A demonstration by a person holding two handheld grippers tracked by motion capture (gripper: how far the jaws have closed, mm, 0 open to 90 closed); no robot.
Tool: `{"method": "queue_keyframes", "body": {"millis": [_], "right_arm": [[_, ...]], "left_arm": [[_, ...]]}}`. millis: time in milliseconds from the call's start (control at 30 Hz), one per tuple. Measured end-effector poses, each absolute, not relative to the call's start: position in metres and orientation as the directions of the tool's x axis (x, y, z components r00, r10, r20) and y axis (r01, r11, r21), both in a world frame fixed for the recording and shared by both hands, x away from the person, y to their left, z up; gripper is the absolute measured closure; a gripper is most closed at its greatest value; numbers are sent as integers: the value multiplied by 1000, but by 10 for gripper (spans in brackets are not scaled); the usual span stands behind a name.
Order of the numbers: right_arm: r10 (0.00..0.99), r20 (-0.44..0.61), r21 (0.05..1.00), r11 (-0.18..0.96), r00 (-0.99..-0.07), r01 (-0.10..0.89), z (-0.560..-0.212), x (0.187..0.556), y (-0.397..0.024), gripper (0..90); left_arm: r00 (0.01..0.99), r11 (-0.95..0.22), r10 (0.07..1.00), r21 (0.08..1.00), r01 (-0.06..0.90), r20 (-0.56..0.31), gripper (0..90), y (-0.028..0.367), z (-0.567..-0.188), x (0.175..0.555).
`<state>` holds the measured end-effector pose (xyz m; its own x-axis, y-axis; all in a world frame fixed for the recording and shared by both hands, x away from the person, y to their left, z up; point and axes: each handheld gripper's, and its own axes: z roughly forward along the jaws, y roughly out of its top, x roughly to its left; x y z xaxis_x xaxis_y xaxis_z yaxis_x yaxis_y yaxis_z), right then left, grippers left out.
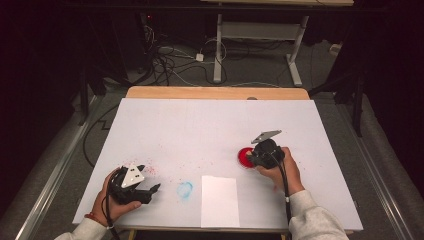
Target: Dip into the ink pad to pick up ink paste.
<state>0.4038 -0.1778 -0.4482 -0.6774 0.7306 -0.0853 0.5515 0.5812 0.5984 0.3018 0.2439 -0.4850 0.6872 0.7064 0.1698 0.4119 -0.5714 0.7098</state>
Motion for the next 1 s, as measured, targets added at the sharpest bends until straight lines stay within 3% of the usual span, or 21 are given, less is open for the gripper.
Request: {"method": "queue_keyframes", "body": {"millis": [200,600,1000], "right_arm": [[743,-56,665,527,-667,530,-426,397,-184,762],[733,-105,763,493,-673,418,-373,374,-192,762],[726,-128,757,512,-676,407,-372,372,-188,762]], "left_arm": [[685,-571,708,709,414,171,183,244,-485,302],[686,-570,708,711,412,170,183,244,-485,302],[684,-572,707,712,406,178,182,244,-484,301]]}}
